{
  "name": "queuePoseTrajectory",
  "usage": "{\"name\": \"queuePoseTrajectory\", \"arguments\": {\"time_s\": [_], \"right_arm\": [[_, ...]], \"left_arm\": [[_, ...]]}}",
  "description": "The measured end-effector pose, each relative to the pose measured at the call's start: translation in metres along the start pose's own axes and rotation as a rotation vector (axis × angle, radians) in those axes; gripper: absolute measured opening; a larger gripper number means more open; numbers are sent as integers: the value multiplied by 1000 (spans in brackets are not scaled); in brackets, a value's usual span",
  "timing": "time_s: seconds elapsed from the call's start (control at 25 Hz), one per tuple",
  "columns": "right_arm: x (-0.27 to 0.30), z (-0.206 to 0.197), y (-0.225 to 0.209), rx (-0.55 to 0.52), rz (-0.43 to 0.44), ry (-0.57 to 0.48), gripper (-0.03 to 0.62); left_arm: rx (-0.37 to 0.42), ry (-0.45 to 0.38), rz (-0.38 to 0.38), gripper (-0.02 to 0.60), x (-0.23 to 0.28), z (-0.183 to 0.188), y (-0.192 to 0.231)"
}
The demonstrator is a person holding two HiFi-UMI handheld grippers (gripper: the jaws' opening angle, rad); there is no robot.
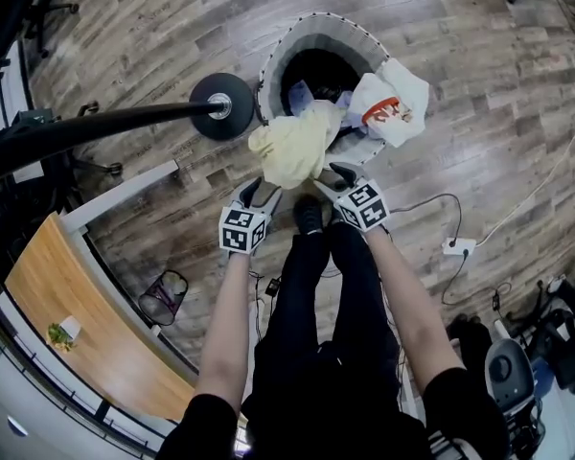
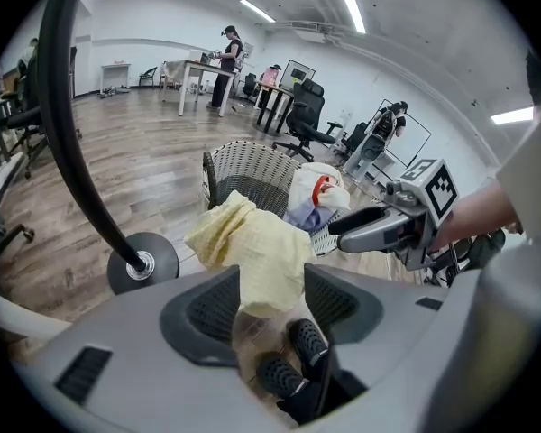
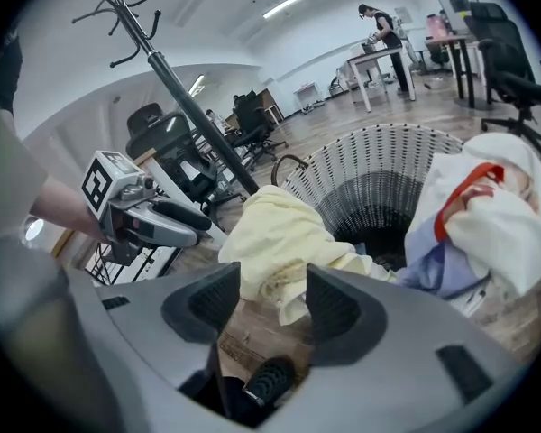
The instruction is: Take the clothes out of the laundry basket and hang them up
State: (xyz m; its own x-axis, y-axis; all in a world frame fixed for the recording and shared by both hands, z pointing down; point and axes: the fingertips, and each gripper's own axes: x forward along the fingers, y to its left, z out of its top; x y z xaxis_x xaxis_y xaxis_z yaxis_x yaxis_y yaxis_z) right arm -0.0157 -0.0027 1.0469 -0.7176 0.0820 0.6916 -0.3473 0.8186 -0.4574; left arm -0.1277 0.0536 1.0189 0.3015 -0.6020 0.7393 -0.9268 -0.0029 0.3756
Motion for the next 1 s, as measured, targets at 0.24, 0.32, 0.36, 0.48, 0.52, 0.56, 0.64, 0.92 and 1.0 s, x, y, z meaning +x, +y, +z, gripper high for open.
{"name": "queuePoseTrajectory", "arguments": {"time_s": [0.24,0.32,0.36,0.48,0.52,0.56,0.64,0.92,1.0], "right_arm": [[32,4,-8,24,33,-7,241],[44,3,-12,51,40,0,240],[48,1,-14,52,39,11,230],[54,-1,-14,36,28,40,101],[53,-1,-15,37,24,42,47],[51,0,-15,43,24,44,33],[45,0,-13,54,26,48,25],[18,13,-1,33,14,28,23],[8,16,6,30,8,26,21]], "left_arm": [[6,9,-20,232,28,-10,11],[6,12,-24,232,37,-11,14],[7,15,-27,231,41,-11,14],[32,32,-35,170,45,-13,10],[46,37,-33,122,44,-13,8],[56,40,-33,72,42,-13,6],[56,43,-44,45,37,-13,3],[35,21,-58,26,17,2,-6],[19,9,-54,25,7,8,-11]]}}
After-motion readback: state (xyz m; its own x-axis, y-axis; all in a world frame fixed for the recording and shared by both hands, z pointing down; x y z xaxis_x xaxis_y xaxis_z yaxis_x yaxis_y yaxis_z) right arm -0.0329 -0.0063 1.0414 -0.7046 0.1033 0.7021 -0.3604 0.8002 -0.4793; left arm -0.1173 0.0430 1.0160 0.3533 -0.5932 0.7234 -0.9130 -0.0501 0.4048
